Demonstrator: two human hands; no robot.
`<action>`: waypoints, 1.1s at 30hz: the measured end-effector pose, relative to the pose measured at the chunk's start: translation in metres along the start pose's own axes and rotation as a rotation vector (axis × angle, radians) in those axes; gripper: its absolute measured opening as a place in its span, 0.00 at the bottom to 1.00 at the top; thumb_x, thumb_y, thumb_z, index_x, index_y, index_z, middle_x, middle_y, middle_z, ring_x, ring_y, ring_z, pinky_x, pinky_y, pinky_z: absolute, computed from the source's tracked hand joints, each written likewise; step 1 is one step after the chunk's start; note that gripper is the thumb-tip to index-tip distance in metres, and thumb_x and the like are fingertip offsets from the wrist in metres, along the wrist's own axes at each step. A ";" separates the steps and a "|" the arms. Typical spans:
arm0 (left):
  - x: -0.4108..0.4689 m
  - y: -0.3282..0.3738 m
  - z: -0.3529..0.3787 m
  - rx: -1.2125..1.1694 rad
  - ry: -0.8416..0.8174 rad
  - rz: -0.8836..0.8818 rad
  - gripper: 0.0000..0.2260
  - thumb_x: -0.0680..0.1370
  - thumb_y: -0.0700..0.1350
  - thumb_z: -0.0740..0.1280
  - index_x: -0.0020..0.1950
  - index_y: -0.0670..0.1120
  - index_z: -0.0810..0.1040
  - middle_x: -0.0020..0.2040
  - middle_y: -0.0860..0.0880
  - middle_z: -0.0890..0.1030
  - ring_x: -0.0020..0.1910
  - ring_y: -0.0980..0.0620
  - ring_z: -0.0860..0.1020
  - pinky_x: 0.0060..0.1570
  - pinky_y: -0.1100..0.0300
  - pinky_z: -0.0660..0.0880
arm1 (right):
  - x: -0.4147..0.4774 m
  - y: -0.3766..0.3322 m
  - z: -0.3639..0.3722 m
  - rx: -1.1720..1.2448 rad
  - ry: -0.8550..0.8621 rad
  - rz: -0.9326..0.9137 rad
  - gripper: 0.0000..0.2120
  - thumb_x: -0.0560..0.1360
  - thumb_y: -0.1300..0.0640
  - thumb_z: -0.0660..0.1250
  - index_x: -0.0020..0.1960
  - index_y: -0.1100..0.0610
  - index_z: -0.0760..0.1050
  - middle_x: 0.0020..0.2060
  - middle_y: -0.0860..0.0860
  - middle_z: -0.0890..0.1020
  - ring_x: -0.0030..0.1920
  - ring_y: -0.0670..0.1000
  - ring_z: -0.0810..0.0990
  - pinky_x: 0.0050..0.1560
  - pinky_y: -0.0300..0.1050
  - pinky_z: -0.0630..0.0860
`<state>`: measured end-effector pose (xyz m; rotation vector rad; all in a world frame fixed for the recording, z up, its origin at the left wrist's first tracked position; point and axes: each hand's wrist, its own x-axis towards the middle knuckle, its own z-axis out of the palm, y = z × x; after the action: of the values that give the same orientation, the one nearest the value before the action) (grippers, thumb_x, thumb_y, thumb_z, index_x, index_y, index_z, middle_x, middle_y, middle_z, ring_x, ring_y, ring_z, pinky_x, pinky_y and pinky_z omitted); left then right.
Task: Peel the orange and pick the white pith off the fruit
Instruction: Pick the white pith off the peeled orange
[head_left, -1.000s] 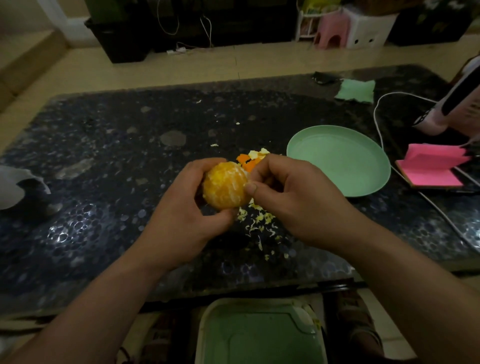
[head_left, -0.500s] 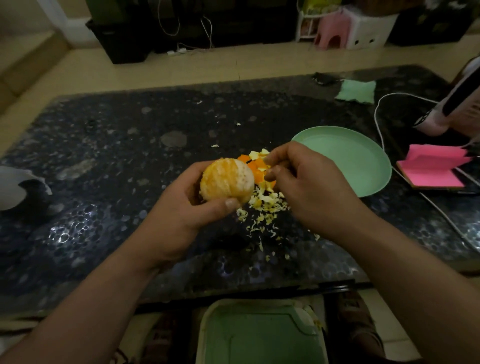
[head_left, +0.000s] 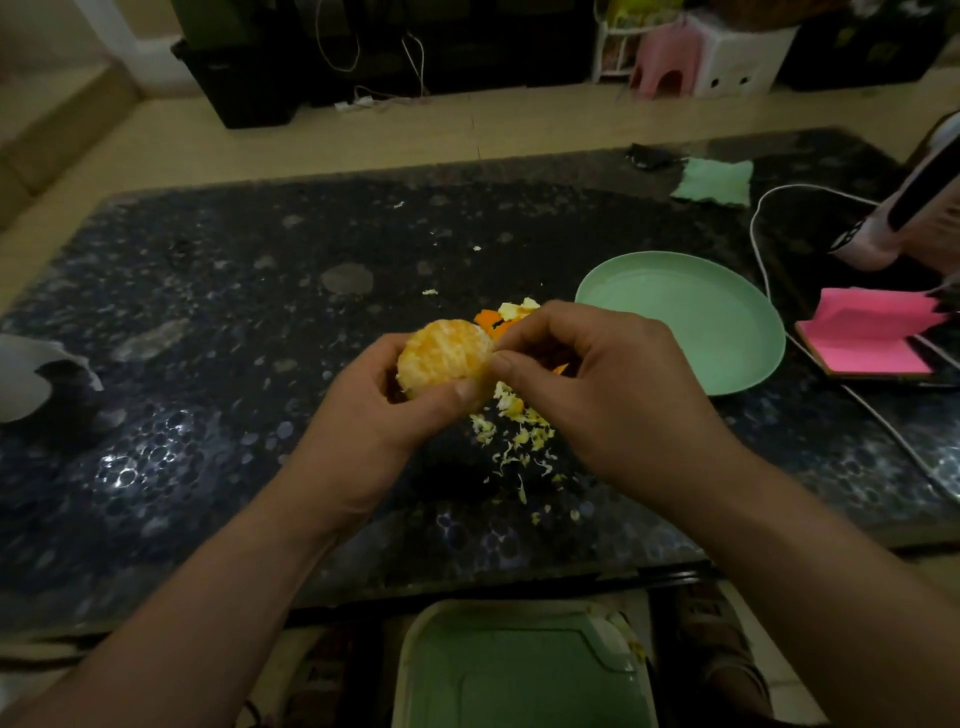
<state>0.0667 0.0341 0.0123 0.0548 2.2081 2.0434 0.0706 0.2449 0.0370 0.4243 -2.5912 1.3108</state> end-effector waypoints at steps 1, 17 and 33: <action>0.000 0.001 0.001 0.044 0.006 0.007 0.25 0.70 0.54 0.83 0.64 0.50 0.80 0.55 0.50 0.87 0.55 0.51 0.86 0.52 0.59 0.82 | 0.000 0.001 0.001 -0.034 0.002 -0.009 0.03 0.79 0.48 0.74 0.50 0.45 0.85 0.41 0.39 0.85 0.45 0.41 0.83 0.45 0.42 0.80; -0.005 0.003 0.004 0.219 0.032 0.043 0.20 0.71 0.51 0.82 0.59 0.51 0.81 0.49 0.52 0.86 0.46 0.55 0.84 0.42 0.65 0.79 | -0.001 0.003 0.003 -0.281 0.025 -0.122 0.04 0.78 0.53 0.69 0.45 0.50 0.78 0.38 0.44 0.79 0.39 0.46 0.77 0.40 0.52 0.77; -0.009 0.011 -0.002 0.212 0.016 0.059 0.25 0.66 0.57 0.79 0.61 0.53 0.80 0.49 0.55 0.86 0.46 0.57 0.84 0.42 0.67 0.78 | -0.002 0.000 -0.001 -0.223 -0.046 -0.128 0.03 0.80 0.50 0.72 0.53 0.47 0.84 0.42 0.41 0.82 0.42 0.43 0.78 0.43 0.45 0.77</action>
<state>0.0745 0.0324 0.0245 0.1257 2.4525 1.8343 0.0725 0.2460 0.0371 0.5747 -2.6592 0.9695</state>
